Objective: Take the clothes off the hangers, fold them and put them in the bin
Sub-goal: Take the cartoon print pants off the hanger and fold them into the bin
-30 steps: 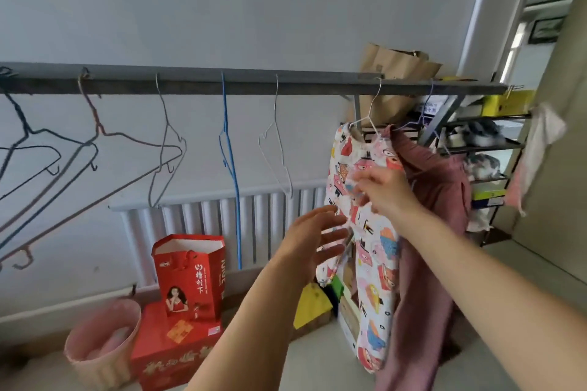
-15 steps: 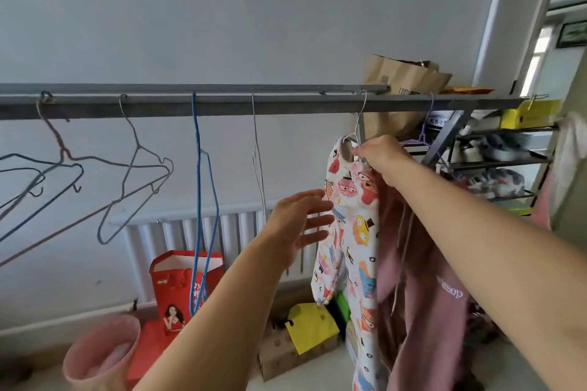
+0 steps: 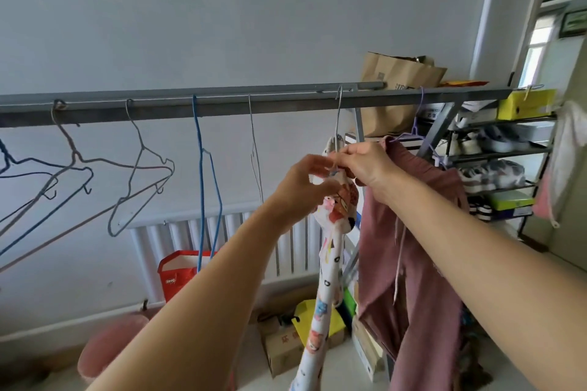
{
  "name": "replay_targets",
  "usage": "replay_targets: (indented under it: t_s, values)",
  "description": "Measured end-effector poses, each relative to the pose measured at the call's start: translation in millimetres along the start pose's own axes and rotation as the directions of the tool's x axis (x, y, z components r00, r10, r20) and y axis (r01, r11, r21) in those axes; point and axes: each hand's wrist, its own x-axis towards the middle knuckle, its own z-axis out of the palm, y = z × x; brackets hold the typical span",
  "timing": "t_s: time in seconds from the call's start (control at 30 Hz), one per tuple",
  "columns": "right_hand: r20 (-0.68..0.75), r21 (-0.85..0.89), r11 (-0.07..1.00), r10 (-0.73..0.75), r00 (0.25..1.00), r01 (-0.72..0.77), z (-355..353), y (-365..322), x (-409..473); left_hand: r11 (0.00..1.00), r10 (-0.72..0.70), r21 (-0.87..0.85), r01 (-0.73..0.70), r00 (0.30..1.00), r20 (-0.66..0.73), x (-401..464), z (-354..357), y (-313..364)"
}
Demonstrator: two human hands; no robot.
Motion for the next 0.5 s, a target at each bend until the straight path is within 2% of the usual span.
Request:
replay_targets:
  t_s: [0.13, 0.3, 0.37, 0.43, 0.5]
  values:
    - [-0.003, 0.006, 1.0, 0.028, 1.0, -0.028, 10, 3, -22, 0.939, -0.108, 0.337, 0.065, 0.988, 0.111, -6, -1, 4]
    - [-0.024, 0.004, 0.995, 0.103, 0.994, -0.103, 25, 8, -41, 0.829, -0.125, 0.559, 0.01, 0.978, 0.168, -16, -5, 4]
    - [-0.014, 0.028, 0.99, 0.135, 0.991, -0.135, 30, 10, -43, 0.771, -0.087, 0.635, -0.047, 0.98, 0.178, -24, -4, 7]
    - [-0.032, 0.075, 0.979, 0.193, 0.981, -0.19, 30, 10, -43, 0.707, 0.025, 0.684, -0.179, 0.973, 0.229, -34, -2, 15]
    - [-0.062, 0.146, 0.956, 0.265, 0.962, -0.254, 22, 8, -41, 0.685, 0.152, 0.652, -0.325, 0.939, 0.308, -46, 1, 21]
